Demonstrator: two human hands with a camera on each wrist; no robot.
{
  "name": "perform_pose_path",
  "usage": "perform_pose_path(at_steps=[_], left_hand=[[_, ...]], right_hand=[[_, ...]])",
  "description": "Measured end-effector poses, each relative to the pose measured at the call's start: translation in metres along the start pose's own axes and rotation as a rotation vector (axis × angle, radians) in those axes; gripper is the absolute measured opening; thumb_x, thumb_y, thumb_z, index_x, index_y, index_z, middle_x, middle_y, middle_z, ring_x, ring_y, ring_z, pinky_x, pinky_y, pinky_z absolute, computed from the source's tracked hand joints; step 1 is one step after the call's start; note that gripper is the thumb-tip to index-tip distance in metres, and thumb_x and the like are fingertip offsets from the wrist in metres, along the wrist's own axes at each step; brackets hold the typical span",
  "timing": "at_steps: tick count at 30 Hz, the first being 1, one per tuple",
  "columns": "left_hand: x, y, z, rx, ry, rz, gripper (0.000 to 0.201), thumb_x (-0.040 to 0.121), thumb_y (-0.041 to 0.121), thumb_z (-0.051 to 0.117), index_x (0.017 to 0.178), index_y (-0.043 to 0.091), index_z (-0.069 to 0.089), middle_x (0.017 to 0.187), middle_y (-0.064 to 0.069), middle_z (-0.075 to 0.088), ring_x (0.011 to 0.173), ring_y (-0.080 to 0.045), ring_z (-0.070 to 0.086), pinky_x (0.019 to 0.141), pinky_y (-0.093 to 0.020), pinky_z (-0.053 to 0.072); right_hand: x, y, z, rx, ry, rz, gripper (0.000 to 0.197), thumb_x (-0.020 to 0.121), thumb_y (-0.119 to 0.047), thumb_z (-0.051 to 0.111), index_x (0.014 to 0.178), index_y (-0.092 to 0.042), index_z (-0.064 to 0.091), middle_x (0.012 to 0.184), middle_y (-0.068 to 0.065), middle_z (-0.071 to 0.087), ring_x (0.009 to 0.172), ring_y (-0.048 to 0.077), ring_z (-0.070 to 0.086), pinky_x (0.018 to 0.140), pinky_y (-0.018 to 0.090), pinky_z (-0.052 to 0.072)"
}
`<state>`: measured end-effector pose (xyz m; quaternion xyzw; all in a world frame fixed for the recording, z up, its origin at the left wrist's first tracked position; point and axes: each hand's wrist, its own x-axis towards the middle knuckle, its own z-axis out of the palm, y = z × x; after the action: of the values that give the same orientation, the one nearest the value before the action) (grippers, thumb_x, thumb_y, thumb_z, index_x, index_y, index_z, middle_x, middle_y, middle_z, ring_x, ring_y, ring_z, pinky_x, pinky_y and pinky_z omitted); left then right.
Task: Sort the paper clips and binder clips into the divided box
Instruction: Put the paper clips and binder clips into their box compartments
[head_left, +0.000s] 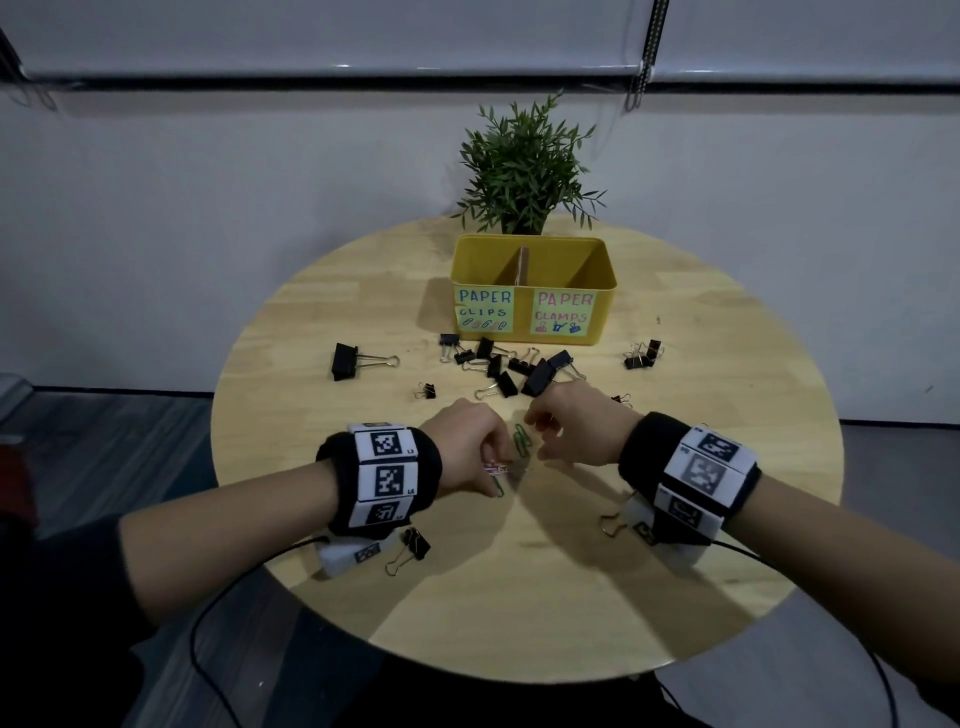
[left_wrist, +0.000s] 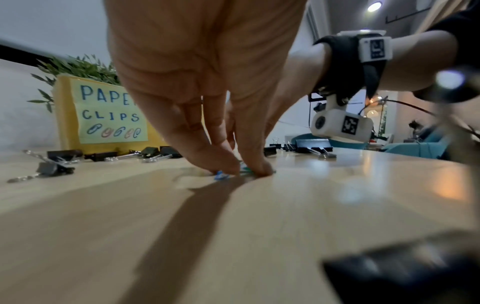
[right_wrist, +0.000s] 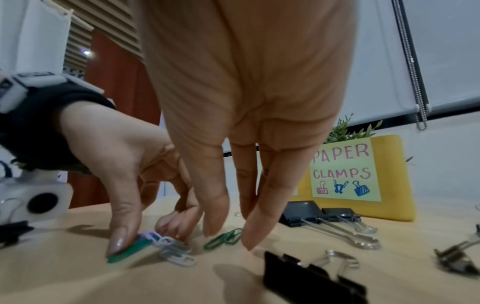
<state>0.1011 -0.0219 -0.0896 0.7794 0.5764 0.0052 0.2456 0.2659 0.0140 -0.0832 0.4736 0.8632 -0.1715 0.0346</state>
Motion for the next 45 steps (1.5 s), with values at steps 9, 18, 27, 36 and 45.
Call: perform_pose_path(at_steps=[9, 18, 27, 36, 45], left_hand=[[0.0, -0.001, 0.001, 0.036, -0.054, 0.049, 0.011, 0.08, 0.012, 0.074, 0.087, 0.003, 0.073, 0.084, -0.011, 0.075, 0.079, -0.017, 0.069, 0.072, -0.023, 0.051], [0.002, -0.01, 0.0, 0.011, -0.044, 0.05, 0.015, 0.079, 0.015, 0.076, 0.086, 0.002, 0.073, 0.087, -0.011, 0.073, 0.076, -0.014, 0.063, 0.06, -0.013, 0.044], [0.001, -0.016, 0.0, 0.065, -0.006, 0.119, 0.009, 0.076, 0.012, 0.077, 0.08, 0.005, 0.073, 0.081, -0.008, 0.072, 0.069, -0.013, 0.062, 0.069, -0.023, 0.053], [0.023, -0.029, -0.083, -0.212, 0.181, 0.124, 0.008, 0.079, 0.008, 0.073, 0.081, 0.002, 0.068, 0.074, 0.0, 0.069, 0.055, 0.001, 0.063, 0.058, -0.018, 0.056], [0.1, -0.056, -0.095, -0.433, 0.91, -0.115, 0.008, 0.077, 0.019, 0.077, 0.076, 0.019, 0.068, 0.077, 0.003, 0.068, 0.069, -0.01, 0.061, 0.071, -0.03, 0.057]], right_hand=[[0.006, -0.01, 0.009, 0.066, -0.051, 0.031, 0.065, 0.055, -0.037, 0.089, 0.11, -0.016, 0.062, 0.106, 0.001, 0.061, 0.088, 0.015, 0.049, 0.074, 0.024, 0.041], [-0.001, -0.01, 0.018, 0.177, 0.014, -0.019, 0.037, 0.062, -0.026, 0.086, 0.094, -0.019, 0.069, 0.093, 0.0, 0.062, 0.084, 0.016, 0.056, 0.076, 0.03, 0.049], [-0.002, -0.012, 0.022, 0.228, 0.022, -0.016, 0.025, 0.066, -0.024, 0.084, 0.088, -0.018, 0.073, 0.084, -0.001, 0.069, 0.079, 0.014, 0.061, 0.076, 0.031, 0.053], [-0.013, -0.021, 0.028, 0.037, 0.057, -0.076, 0.01, 0.088, -0.022, 0.061, 0.094, -0.017, 0.067, 0.101, 0.002, 0.066, 0.092, 0.021, 0.06, 0.071, 0.027, 0.041], [-0.018, -0.024, 0.029, -0.056, 0.07, -0.138, 0.012, 0.091, -0.019, 0.053, 0.097, -0.016, 0.063, 0.101, 0.004, 0.064, 0.092, 0.025, 0.059, 0.076, 0.035, 0.047]])
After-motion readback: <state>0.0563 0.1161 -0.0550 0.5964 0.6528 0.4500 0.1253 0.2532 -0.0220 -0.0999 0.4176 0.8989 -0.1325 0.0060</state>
